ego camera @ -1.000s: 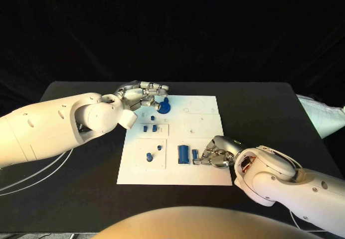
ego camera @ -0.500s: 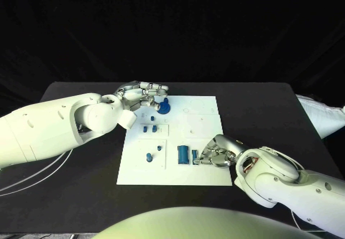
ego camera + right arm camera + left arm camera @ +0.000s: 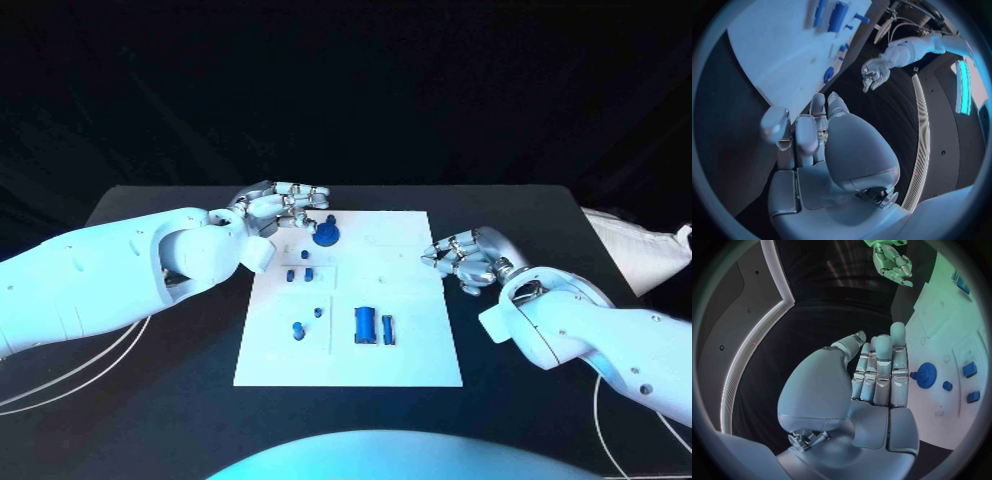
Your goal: Assemble the parts on the task board
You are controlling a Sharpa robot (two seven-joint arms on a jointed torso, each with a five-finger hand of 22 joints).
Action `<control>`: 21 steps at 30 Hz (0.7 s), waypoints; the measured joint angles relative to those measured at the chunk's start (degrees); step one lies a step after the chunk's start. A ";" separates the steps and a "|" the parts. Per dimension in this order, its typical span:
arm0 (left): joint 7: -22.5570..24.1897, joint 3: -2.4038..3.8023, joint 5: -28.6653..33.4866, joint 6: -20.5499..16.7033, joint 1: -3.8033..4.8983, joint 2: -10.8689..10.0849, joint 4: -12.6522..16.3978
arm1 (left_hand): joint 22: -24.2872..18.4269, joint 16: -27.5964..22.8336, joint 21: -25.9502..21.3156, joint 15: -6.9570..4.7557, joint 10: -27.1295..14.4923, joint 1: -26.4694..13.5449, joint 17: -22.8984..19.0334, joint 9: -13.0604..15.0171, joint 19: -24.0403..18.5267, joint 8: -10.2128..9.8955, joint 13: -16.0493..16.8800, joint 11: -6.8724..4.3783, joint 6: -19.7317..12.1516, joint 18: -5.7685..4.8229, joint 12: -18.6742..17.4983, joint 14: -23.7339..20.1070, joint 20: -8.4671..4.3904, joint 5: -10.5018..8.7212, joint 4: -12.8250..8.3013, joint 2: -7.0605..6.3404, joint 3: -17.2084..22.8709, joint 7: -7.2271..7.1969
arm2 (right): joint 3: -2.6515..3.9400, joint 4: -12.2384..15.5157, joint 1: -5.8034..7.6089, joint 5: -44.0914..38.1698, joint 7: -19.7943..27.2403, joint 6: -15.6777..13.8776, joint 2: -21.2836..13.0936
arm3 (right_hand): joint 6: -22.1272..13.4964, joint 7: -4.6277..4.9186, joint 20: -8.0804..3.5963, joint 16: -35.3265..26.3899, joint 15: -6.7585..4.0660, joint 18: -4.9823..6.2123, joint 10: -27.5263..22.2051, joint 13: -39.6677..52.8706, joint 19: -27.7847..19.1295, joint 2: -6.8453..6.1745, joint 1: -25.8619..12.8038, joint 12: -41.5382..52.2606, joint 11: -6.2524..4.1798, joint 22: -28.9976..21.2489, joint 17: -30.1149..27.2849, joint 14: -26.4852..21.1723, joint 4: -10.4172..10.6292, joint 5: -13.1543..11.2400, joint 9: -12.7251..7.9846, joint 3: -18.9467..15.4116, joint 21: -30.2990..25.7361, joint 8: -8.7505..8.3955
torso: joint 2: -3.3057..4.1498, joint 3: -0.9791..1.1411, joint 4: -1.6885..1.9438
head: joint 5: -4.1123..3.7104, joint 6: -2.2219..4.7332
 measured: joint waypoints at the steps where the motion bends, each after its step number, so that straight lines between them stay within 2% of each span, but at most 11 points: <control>1: 0.58 -0.01 0.55 -0.81 -0.21 0.15 -0.32 | -0.10 -0.25 -0.23 0.00 0.05 -0.12 -0.25 0.00 -0.45 0.01 0.04 -0.05 0.19 0.00 0.07 -0.53 -0.02 0.00 -0.10 0.12 -0.18 -0.19 | 0.00 -1.43 0.46 3.12 2.31 -0.04 0.48 | -0.43 0.36 0.29 -4.16 0.23 0.87 -0.79 -1.48 -2.17 0.06 0.72 -1.41 0.31 -4.23 -3.66 -1.27 -0.30 -0.30 -0.28 0.30 -4.75 -0.16 | -0.25 -0.04 -0.07 | -0.02 0.21; 3: 1.81 -0.01 1.73 -2.55 -0.64 0.45 -0.96 | -0.51 -1.32 -1.16 0.02 0.13 -0.12 -0.99 0.00 -1.98 0.23 0.05 -0.14 0.29 0.00 0.55 -2.25 -0.07 -0.31 0.15 0.12 -0.46 -0.29 | 0.02 -4.64 1.22 8.92 6.97 0.06 1.85 | -1.45 1.23 0.95 -12.43 0.95 2.58 -2.92 -4.35 -7.07 0.30 1.68 -4.27 1.07 -13.29 -10.64 -4.49 -0.72 0.19 -0.80 0.72 -15.08 -0.16 | -0.89 -0.15 -0.30 | -0.01 0.91; 6: 3.80 -0.01 3.61 -5.29 -1.44 0.95 -1.83 | -1.59 -4.72 -3.39 0.53 -1.29 -0.17 -3.03 -0.22 -5.37 0.22 -0.56 -0.17 -0.05 0.00 0.36 -6.19 0.39 -0.54 0.47 0.17 -1.10 -0.38 | 0.04 -9.60 1.88 16.91 13.97 0.90 4.28 | -2.60 2.17 2.13 -24.38 2.27 2.61 -5.21 -9.87 -10.33 0.61 3.70 -8.84 2.13 -19.19 -19.96 -10.38 -1.53 -0.37 -1.53 2.10 -22.75 -0.16 | -1.82 -0.29 -0.71 | 0.28 1.88; 9: 5.48 -0.01 5.00 -7.09 -2.08 1.85 -2.90 | -5.03 -15.83 -9.23 3.44 -6.13 -0.60 -8.64 -0.46 -13.51 -1.45 -2.62 1.96 -2.73 0.00 -2.84 -13.57 2.03 -0.96 0.96 0.24 -1.60 0.04 | 0.02 -14.16 2.24 23.98 19.55 2.51 6.66 | -3.06 2.62 3.13 -31.25 3.12 2.60 -5.21 -17.56 -11.53 0.78 4.73 -13.82 3.28 -23.52 -24.55 -13.21 -1.64 -2.11 -2.78 4.07 -28.45 -0.16 | -2.70 -0.46 -1.20 | 0.34 3.10; 11: 6.49 0.00 5.63 -7.74 -2.51 2.59 -3.82 | -8.70 -23.35 -14.08 5.20 -7.68 -0.66 -12.31 -0.46 -19.02 -2.37 -3.24 3.41 -3.75 -0.92 -4.13 -15.93 3.52 -0.96 0.98 0.18 -2.65 -0.61 | 0.01 -17.00 2.38 28.72 22.57 3.91 8.23 | -2.77 2.89 3.51 -36.55 3.65 2.60 -3.79 -21.87 -12.91 0.35 5.97 -16.18 3.56 -26.20 -28.04 -14.84 -1.89 -2.32 -3.73 5.57 -32.10 -0.16 | -3.16 -0.53 -1.51 | 0.35 3.92; 13: 7.26 0.01 6.00 -8.15 -2.93 3.25 -4.75 | -13.03 -30.24 -18.33 6.30 -7.32 -0.66 -15.51 -0.46 -22.43 -2.82 -3.36 4.31 -4.01 -0.92 -4.67 -16.41 5.02 -0.96 0.99 0.18 -4.06 -0.87 | -0.01 -19.08 2.41 32.30 24.65 5.23 9.36 | -2.71 3.20 4.06 -42.54 4.64 2.59 -2.71 -25.80 -14.93 -0.10 6.41 -18.52 3.97 -29.09 -32.05 -16.81 -1.76 -3.45 -4.78 7.07 -36.12 -0.43 | -3.71 -0.64 -1.76 | 0.43 4.78; 14: 7.63 0.01 6.15 -8.32 -3.14 3.62 -5.33 | -14.94 -33.02 -19.56 6.60 -6.87 -0.66 -16.78 -0.46 -23.40 -2.82 -3.36 4.50 -4.01 -0.93 -4.76 -16.62 5.74 -0.96 1.01 0.18 -4.64 -0.87 | -0.01 -20.08 2.42 33.87 25.55 5.93 9.91 | -2.88 3.83 4.88 -46.52 4.76 2.59 -1.85 -28.89 -15.75 0.20 6.71 -20.12 4.21 -31.44 -35.23 -17.08 -1.49 -4.26 -5.71 8.49 -39.02 -0.43 | -3.94 -0.65 -1.85 | 0.44 5.11; 16: 8.38 0.01 6.44 -8.67 -3.60 4.43 -6.60 | -18.77 -37.79 -20.19 7.13 -5.62 -0.35 -19.03 -0.46 -24.91 -3.12 -3.45 4.46 -3.22 -0.93 -5.59 -16.03 7.12 -0.96 1.09 0.49 -5.54 -0.78 | -0.02 -21.99 2.45 36.92 27.33 7.48 10.98 | -3.05 3.86 5.52 -50.86 5.74 2.57 -1.39 -32.45 -15.67 -0.21 7.09 -21.95 4.67 -33.97 -38.77 -17.13 -1.27 -4.64 -6.81 9.79 -41.94 -0.43 | -4.44 -0.71 -1.98 | 0.51 5.89; 17: 8.71 0.04 6.54 -8.81 -3.84 4.77 -7.11 | -21.10 -40.42 -20.19 7.23 -4.51 0.05 -20.26 -0.46 -25.61 -3.28 -3.48 4.17 -2.61 -0.39 -6.15 -15.33 7.81 -0.96 1.23 0.89 -6.00 -0.57 | -0.02 -22.80 2.46 38.02 28.01 8.13 11.44 | -3.09 3.84 5.82 -52.57 6.07 2.57 -1.29 -34.07 -15.37 -0.39 6.90 -22.37 4.77 -35.12 -40.33 -16.97 -1.21 -4.64 -7.36 10.44 -43.17 -0.43 | -4.63 -0.75 -2.02 | 0.54 6.19; 18: 9.02 0.08 6.62 -8.95 -4.11 5.04 -7.57 | -23.21 -42.65 -20.19 7.34 -3.42 0.05 -21.28 -0.46 -25.91 -3.63 -3.48 3.80 -2.22 0.08 -6.85 -14.44 8.12 -0.96 1.35 0.89 -6.42 -0.36 | -0.02 -23.47 2.47 38.91 28.58 8.72 11.85 | -3.22 3.86 6.17 -54.41 6.42 2.57 -1.30 -36.08 -15.01 -0.91 6.39 -22.51 4.78 -36.50 -42.17 -16.61 -1.19 -4.64 -8.05 11.31 -44.59 -0.43 | -4.82 -0.75 -2.05 | 0.59 6.46; 21: 10.02 0.11 6.87 -9.40 -5.01 5.86 -9.03 | -26.30 -45.45 -20.19 7.21 -2.04 0.57 -22.51 -0.46 -25.66 -3.95 -3.48 3.51 -1.63 0.08 -8.35 -12.52 8.48 -0.96 1.40 1.41 -6.47 -0.16 | -0.02 -25.28 2.52 40.99 30.10 10.54 12.96 | -3.49 4.13 6.67 -57.62 7.07 2.57 -1.72 -40.30 -13.77 -2.10 5.79 -22.51 5.19 -39.57 -46.01 -15.38 -1.46 -4.64 -9.51 13.56 -47.46 -0.43 | -5.32 -0.78 -2.09 | 0.64 7.08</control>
